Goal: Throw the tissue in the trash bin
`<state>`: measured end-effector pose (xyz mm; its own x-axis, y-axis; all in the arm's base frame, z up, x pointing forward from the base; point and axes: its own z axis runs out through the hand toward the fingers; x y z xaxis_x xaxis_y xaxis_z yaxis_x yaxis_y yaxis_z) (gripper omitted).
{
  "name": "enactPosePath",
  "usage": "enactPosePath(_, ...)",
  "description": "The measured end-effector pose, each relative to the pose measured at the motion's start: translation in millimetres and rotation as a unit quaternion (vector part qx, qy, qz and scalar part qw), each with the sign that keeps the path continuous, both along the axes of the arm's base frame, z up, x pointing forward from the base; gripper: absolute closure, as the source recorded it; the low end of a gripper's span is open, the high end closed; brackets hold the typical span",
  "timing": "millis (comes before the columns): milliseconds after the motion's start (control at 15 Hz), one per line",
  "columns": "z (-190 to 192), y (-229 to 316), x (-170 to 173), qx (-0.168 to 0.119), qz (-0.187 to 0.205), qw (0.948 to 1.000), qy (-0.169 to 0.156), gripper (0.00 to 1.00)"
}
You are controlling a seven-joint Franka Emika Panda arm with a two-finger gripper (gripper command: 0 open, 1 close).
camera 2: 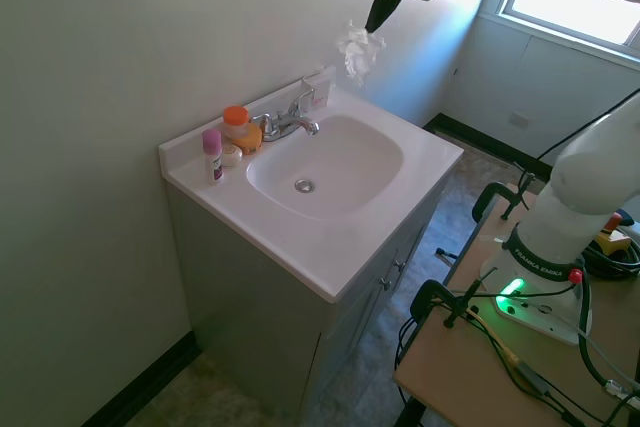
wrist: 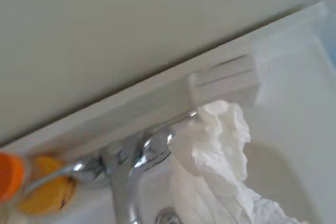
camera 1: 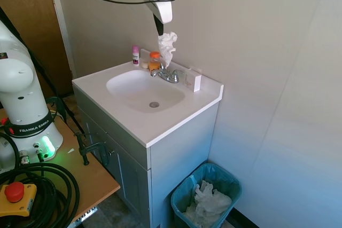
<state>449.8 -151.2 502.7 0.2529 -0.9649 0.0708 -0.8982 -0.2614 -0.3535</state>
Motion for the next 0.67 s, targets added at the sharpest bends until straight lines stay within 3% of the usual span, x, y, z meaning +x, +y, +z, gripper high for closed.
enactPosePath(333, -23, -98, -5, 0.004, -0.104, 0.9945, -0.005, 1.00)
enactPosePath(667, -60, -188, -20, 0.021, -0.181, 0.9831, 0.018, 1.00)
